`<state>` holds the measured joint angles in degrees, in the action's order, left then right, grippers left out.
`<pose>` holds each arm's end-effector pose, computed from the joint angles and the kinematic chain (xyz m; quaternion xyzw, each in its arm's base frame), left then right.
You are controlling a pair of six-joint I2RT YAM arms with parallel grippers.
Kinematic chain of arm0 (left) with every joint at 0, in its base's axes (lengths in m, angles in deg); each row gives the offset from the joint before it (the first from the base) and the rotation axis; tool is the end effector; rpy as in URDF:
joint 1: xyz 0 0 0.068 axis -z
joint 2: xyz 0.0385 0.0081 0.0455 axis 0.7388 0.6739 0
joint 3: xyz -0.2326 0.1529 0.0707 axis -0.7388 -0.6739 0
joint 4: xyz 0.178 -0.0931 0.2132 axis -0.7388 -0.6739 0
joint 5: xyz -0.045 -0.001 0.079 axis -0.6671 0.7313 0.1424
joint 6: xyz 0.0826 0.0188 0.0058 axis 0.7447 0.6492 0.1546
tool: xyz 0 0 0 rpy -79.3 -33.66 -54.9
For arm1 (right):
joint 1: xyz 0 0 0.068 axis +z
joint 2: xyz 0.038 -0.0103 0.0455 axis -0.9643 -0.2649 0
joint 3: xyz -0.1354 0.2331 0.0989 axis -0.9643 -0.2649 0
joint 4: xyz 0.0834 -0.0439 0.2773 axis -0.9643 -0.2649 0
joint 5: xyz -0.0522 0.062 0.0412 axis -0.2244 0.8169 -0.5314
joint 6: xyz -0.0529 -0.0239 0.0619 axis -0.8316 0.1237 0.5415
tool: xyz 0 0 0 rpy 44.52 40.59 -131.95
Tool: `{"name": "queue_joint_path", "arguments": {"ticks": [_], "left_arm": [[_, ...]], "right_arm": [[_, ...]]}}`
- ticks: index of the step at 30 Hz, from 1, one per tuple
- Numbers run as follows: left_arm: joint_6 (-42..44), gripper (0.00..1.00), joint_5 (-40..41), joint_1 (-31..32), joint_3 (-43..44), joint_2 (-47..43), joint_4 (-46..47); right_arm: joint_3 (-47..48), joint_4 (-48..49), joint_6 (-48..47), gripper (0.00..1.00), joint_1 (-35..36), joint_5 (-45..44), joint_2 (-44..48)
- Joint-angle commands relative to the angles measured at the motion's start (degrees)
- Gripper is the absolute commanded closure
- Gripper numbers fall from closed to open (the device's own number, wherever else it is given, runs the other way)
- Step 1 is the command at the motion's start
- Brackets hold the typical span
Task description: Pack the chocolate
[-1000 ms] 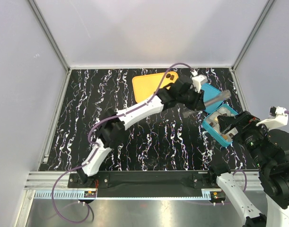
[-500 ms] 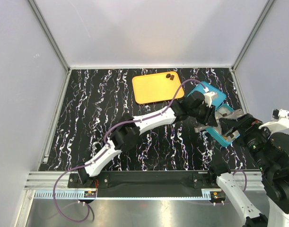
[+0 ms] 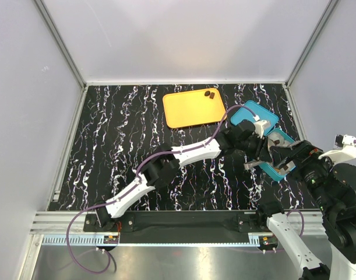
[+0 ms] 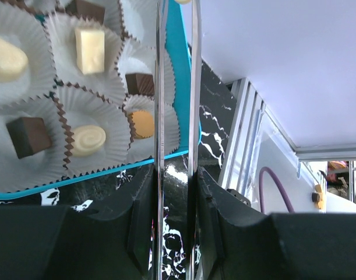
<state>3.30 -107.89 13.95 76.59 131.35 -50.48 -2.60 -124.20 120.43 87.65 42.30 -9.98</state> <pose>0.2859 -0.5994 0.1823 0.2835 0.7726 -0.5349 0.1911 0.0478 0.0004 0.4751 0.1622 0.7741 0.1749 0.5864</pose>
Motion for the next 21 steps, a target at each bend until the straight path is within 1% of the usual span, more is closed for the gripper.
{"name": "queue_joint_path", "arguments": {"ticks": [1, 16, 21], "left_arm": [[-0.88, 0.73, -1.60, 0.21, 3.19, 0.04, 4.71], [-0.53, 0.71, -1.60, 0.64, 3.81, 1.35, 4.01], [-0.70, 0.67, -1.43, 0.82, 3.89, 1.44, 4.09]], "right_arm": [[1.26, -0.12, -1.26, 0.00, 0.26, -1.17, 0.18], [1.53, -0.21, -2.31, 0.00, 0.26, -1.79, 0.53], [1.53, 0.05, -2.40, 0.00, 0.34, -1.79, 0.53]]}}
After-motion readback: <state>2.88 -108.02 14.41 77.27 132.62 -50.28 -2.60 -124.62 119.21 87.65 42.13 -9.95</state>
